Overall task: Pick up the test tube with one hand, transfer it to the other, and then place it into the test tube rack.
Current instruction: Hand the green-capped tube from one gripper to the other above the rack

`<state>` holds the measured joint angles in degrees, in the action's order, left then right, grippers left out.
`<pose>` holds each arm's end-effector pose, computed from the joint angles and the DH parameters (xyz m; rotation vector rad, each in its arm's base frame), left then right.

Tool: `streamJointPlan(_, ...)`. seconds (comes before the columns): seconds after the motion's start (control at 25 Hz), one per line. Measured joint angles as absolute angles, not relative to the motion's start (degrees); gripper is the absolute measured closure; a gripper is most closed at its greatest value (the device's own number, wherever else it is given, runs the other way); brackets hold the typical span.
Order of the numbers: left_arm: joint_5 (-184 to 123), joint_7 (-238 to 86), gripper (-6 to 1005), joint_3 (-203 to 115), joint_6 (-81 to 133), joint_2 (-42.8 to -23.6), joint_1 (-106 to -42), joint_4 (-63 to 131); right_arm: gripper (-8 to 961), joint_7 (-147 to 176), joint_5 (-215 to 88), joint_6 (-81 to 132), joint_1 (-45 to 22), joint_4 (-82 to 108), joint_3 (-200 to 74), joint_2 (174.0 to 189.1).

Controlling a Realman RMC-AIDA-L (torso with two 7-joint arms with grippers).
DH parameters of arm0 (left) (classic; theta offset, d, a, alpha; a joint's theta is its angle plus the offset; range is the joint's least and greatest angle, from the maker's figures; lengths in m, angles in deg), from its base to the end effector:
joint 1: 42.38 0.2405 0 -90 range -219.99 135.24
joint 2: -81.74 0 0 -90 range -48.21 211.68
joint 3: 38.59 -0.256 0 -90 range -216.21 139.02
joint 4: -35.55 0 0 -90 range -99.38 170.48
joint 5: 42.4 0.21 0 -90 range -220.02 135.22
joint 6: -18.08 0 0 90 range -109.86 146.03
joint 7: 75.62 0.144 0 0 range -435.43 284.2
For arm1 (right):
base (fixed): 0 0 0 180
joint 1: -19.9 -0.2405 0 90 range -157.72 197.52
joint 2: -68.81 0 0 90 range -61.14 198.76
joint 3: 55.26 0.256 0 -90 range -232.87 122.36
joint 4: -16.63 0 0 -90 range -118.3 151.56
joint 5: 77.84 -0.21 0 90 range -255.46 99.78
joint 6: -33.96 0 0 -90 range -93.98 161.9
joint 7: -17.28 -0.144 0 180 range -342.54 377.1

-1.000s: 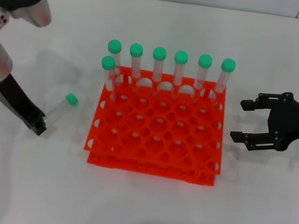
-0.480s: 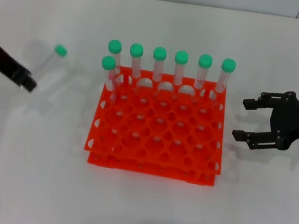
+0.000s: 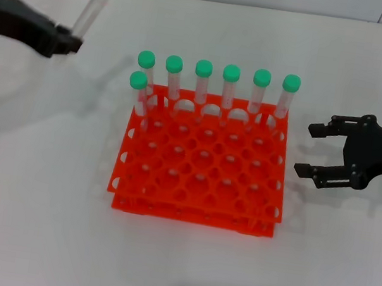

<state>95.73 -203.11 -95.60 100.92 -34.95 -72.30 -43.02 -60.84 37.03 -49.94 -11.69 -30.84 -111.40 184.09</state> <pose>-0.2152 0.3796 0.0854 -2.4490 -0.8011 0.0330 0.2424 0.3562 0.0128 -2.8563 0.2209 0.3184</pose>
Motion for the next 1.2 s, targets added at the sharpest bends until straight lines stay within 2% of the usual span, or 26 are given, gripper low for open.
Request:
streamJointPlan(0.2, 85.6, -193.8, 809, -95.5, 93.4, -35.76, -70.4, -39.7, 188, -60.7, 36.3, -49.8, -11.6, -30.8, -111.4, 184.12)
streamJointPlan(0.48, 66.4, -178.4, 808, -94.6, 91.6, -35.57, -69.2, -31.4, 189, -60.4, 35.9, -49.4, -11.2, -30.7, -111.5, 184.12)
streamJointPlan(0.68, 56.5, -170.3, 808, -93.4, 94.8, -33.50, -71.8, -19.7, 189, -60.2, 35.3, -49.4, -11.1, -30.6, -111.6, 184.18)
streamJointPlan(0.92, 53.0, -161.3, 808, -89.3, 104.1, -29.32, -78.6, -1.4, 189, -59.1, 33.5, -49.1, -10.9, -29.9, -111.6, 184.21)
streamJointPlan(1.04, 54.5, -160.7, 808, -89.5, 105.4, -28.40, -80.2, 0.8, 189, -58.5, 32.6, -49.0, -11.0, -29.3, -111.7, 184.21)
streamJointPlan(1.2, 58.6, -161.2, 808, -89.6, 105.5, -28.31, -81.7, 1.1, 189, -57.5, 31.1, -48.9, -10.9, -28.6, -111.7, 184.29)
